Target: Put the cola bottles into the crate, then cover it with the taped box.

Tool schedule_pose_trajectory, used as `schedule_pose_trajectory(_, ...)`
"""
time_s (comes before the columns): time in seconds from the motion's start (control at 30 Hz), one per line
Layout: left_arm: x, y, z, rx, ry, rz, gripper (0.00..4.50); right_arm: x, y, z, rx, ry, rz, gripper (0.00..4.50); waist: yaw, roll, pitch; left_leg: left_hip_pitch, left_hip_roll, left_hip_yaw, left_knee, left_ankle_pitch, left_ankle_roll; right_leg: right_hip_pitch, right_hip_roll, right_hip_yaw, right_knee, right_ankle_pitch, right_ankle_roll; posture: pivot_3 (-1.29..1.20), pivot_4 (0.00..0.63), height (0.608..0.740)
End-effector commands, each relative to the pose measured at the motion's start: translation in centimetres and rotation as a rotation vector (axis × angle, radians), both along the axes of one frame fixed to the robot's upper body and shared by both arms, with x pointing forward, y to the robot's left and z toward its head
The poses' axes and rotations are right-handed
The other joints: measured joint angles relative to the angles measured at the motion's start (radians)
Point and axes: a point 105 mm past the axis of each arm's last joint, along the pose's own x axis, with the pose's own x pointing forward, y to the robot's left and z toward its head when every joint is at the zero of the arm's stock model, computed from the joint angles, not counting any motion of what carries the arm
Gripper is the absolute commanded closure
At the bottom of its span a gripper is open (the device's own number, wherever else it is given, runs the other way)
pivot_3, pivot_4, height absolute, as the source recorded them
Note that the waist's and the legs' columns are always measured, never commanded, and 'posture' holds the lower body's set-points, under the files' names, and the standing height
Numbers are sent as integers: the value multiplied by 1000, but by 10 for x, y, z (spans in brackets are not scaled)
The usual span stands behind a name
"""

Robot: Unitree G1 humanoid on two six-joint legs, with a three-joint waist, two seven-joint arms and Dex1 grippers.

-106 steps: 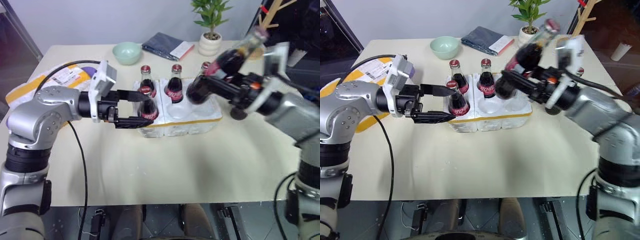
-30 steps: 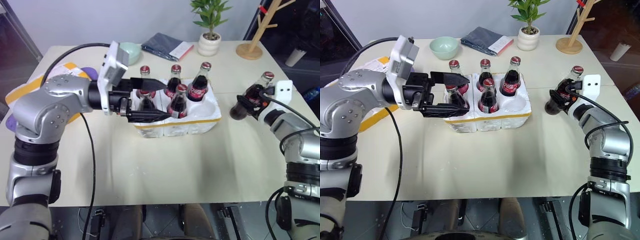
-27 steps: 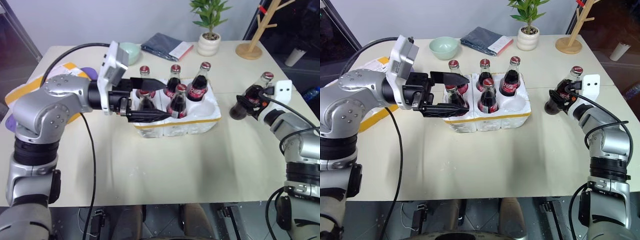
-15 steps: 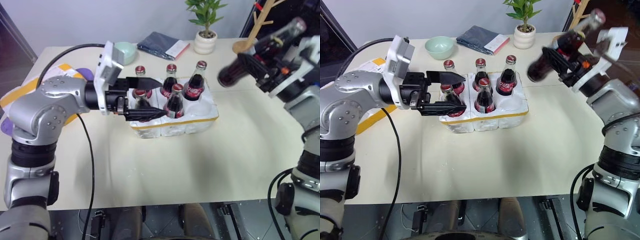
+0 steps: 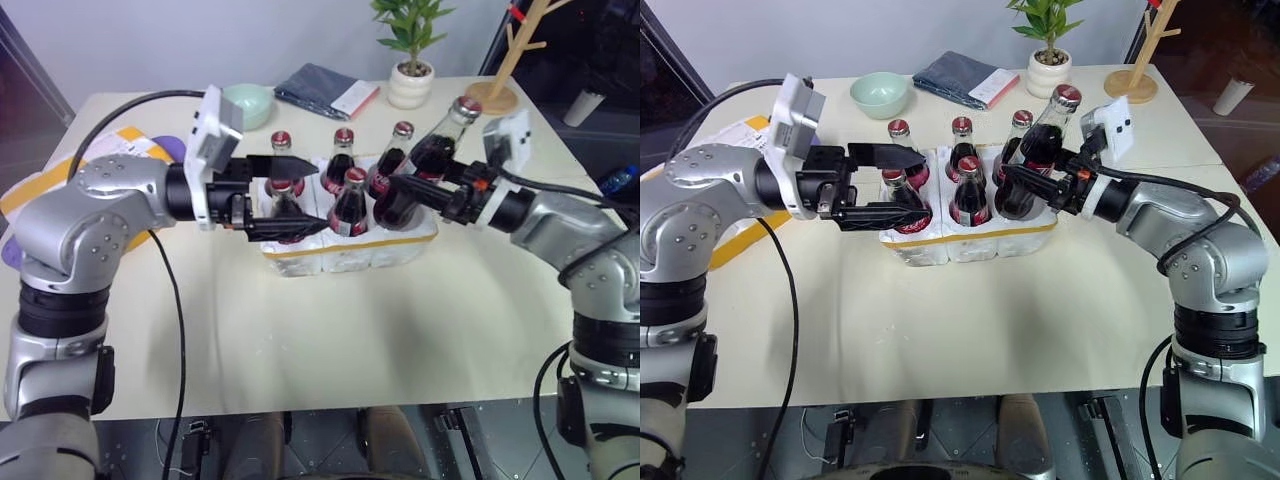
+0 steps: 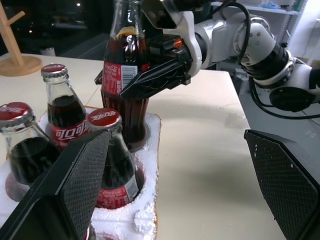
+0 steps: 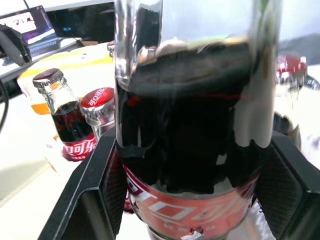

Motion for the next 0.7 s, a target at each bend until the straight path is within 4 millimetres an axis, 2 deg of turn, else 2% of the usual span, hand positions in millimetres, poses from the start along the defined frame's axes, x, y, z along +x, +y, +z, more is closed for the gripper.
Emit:
schedule_pose_trajectory(0.03,-5,4,11,-16,-67,14,0,2,5,-11,-85,-25,22,1733,-1,0,0,0,0,0,0,0,0,0,0,0,0,0,0,0,150,740)
schedule_pose_trajectory(0.2,-5,5,8,-4,-70,23,0,9,12,-49,-203,39,50,1733,-4,0,0,0,0,0,0,0,0,0,0,0,0,0,0,0,150,740)
schedule_pose_trajectory(0.3,-4,6,7,3,-72,30,0,18,11,-63,-218,84,37,1733,-4,0,0,0,0,0,0,0,0,0,0,0,0,0,0,0,150,740)
schedule_pose_trajectory(0.4,-4,9,6,16,-75,43,0,25,5,-65,-212,106,7,234,-6,-3,-2,3,1,0,0,0,0,2,1,0,0,0,0,0,150,740)
schedule_pose_trajectory(0.43,-4,10,5,22,-77,50,0,25,5,-64,-208,104,6,28,-6,-3,-2,4,1,0,0,0,0,3,1,0,0,0,0,0,150,740)
schedule_pose_trajectory(0.57,-2,27,0,52,-82,128,0,12,3,-35,-166,42,38,28,-3,-3,-2,6,1,0,0,0,0,5,2,0,0,0,-1,0,150,740)
schedule_pose_trajectory(0.7,6,54,2,46,-106,303,0,-16,-4,16,-87,-34,110,28,1,-2,-1,3,1,0,0,0,0,2,2,0,1,1,-1,0,150,740)
